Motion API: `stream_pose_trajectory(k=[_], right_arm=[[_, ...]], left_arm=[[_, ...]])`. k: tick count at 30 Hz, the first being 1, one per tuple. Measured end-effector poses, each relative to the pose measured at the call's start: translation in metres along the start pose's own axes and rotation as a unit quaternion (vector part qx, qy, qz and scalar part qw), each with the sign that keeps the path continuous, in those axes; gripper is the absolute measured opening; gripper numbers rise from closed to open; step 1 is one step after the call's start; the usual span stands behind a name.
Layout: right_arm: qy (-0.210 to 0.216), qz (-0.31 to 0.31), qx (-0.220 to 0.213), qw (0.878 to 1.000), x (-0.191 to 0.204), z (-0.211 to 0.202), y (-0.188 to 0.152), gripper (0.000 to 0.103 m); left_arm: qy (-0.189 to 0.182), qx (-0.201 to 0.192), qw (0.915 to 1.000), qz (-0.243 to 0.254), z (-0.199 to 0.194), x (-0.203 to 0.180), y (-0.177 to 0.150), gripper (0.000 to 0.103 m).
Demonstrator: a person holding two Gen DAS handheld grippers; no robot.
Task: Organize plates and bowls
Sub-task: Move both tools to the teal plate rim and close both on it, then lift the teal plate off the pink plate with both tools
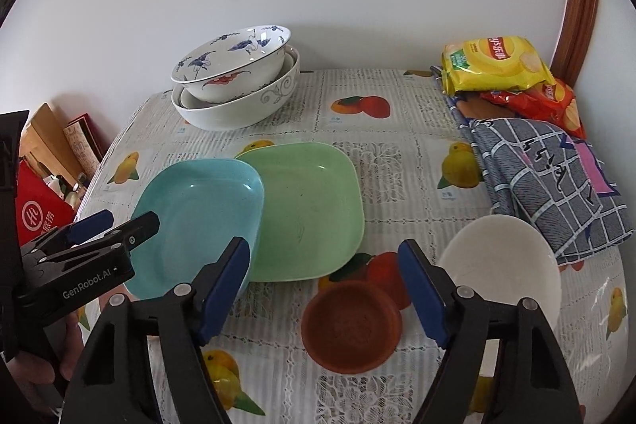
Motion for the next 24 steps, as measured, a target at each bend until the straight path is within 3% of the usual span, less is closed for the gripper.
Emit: stream_pose_trajectory(k=[4,12,15,21,23,24], right_arm=[[0.011,-0.002,0.01,1.0,0.005,0.017,0.002,0.068],[0.031,-0.005,0.035,0.999,0.015,0.04,-0.003,0.067],[0.035,-0.008,0.048,0.998,0.018,0.049,-0.006,0.061],[0.028,-0.02,0.062,0.998,0.024,0.062,-0.009,0.038],[0.038,-0.017,0.06,0.997,0.025,0.063,-0.009,0.021],[0.039,-0.016,0.058,0.997,0.026,0.063,-0.009,0.018]], left_arm=[[-0.004,0.001,1.0,0.005,0.015,-0.002,0.009,0.063],[-0.008,0.01,0.9999,0.007,0.04,-0.002,0.018,0.055],[-0.014,0.016,0.9998,0.002,0.046,-0.001,0.017,0.048],[-0.034,0.016,0.9993,-0.004,0.049,0.0,0.016,0.033],[-0.031,0.013,0.9994,-0.004,0.047,0.0,0.016,0.022],[-0.031,0.012,0.9994,-0.002,0.046,0.0,0.015,0.021]])
Point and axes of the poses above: each gripper's, at about its wrist camera, not at the fingertips, and z roughly the way its jaws point, x to its left, y to its top, the point moved 2 cm from there along z, roughly the way its jaws point, and after that the axes turned 9 degrees about y, right-handed, at the moved point
